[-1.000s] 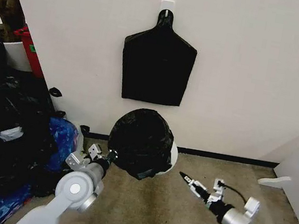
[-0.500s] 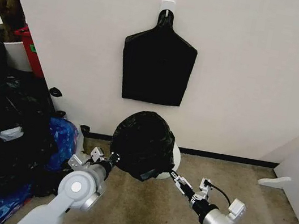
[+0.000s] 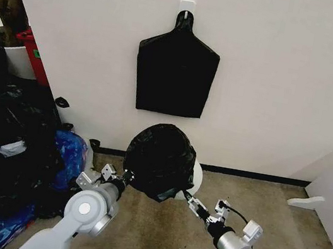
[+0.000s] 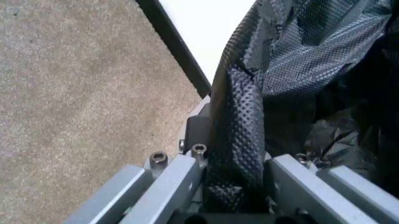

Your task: Place the garbage bag over the trash bin.

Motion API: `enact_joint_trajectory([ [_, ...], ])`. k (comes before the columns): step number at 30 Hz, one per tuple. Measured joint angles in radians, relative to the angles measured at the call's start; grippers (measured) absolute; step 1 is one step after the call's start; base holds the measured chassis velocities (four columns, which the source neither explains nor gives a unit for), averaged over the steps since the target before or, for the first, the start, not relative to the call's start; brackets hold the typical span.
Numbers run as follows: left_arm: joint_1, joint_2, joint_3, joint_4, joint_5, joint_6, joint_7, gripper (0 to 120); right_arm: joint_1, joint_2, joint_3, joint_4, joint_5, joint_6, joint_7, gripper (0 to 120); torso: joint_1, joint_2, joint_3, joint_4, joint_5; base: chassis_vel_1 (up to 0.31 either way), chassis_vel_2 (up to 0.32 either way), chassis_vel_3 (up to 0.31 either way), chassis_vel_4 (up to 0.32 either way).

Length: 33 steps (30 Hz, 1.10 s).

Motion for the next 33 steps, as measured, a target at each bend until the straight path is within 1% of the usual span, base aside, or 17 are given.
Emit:
enact_joint_trajectory([
  [4, 0.000, 0.000, 0.003, -0.006, -0.006, 0.000, -0.001, 1, 0.007, 0.005, 0.002, -0.044, -0.032, 0.013, 0.000, 100, 0.000, 0.000, 0.000, 0.0000, 0.0001, 0.000, 0.000, 0.000, 0.000],
  [8, -0.002, 0.004, -0.004, -0.007, -0.031, 0.002, -0.002, 1, -0.012, 0.005, 0.033, -0.038, -0.022, 0.018, -0.006, 100, 0.000, 0.000, 0.000, 0.0001, 0.0001, 0.000, 0.000, 0.000, 0.000],
  [11, -0.009, 0.004, -0.022, 0.003, -0.085, 0.012, -0.005, 1, -0.065, 0.002, 0.069, 0.026, 0.011, 0.018, -0.028, 100, 0.000, 0.000, 0.000, -0.0001, 0.0000, 0.000, 0.000, 0.000, 0.000],
  [13, -0.014, -0.001, -0.035, 0.016, -0.119, 0.019, -0.014, 1, -0.114, 0.002, 0.084, 0.094, 0.030, 0.016, -0.041, 100, 0.000, 0.000, 0.000, -0.0001, -0.0002, 0.000, 0.000, 0.000, 0.000],
  [14, -0.016, -0.003, -0.044, 0.023, -0.150, 0.033, -0.016, 1, -0.143, 0.004, 0.086, 0.139, 0.036, 0.015, -0.045, 100, 0.000, 0.000, 0.000, -0.0001, -0.0002, 0.000, 0.000, 0.000, 0.000],
  [15, -0.016, -0.003, -0.044, 0.023, -0.150, 0.033, -0.016, 1, -0.143, 0.004, 0.086, 0.139, 0.036, 0.015, -0.045, 100, 0.000, 0.000, 0.000, -0.0001, -0.0002, 0.000, 0.000, 0.000, 0.000],
  [18, -0.021, -0.013, -0.047, 0.031, -0.191, 0.066, -0.019, 1, -0.185, 0.017, 0.066, 0.231, 0.031, 0.015, -0.040, 100, 0.000, 0.000, 0.000, -0.0001, -0.0003, 0.000, 0.000, 0.000, 0.000],
  [21, -0.027, -0.024, -0.037, 0.032, -0.203, 0.083, -0.025, 1, -0.179, 0.032, 0.029, 0.282, 0.020, 0.016, 0.001, 100, 0.000, 0.000, 0.000, -0.0003, -0.0001, 0.000, 0.000, 0.000, 0.000],
  [24, -0.027, -0.028, -0.031, 0.033, -0.203, 0.089, -0.029, 1, -0.152, 0.040, 0.002, 0.298, 0.007, 0.018, 0.035, 100, 0.000, 0.000, 0.000, -0.0001, -0.0002, 0.000, 0.000, 0.000, 0.000],
  [29, -0.024, -0.026, -0.028, 0.027, -0.203, 0.092, -0.030, 1, -0.079, 0.049, -0.048, 0.297, -0.008, 0.027, 0.123, 100, 0.000, 0.000, 0.000, 0.0002, -0.0001, 0.000, 0.000, 0.000, 0.000],
  [33, -0.023, -0.019, -0.033, 0.021, -0.202, 0.092, -0.030, 1, -0.065, 0.045, -0.050, 0.286, -0.012, 0.031, 0.133, 100, 0.000, 0.000, 0.000, 0.0001, 0.0000, 0.000, 0.000, 0.000, 0.000],
])
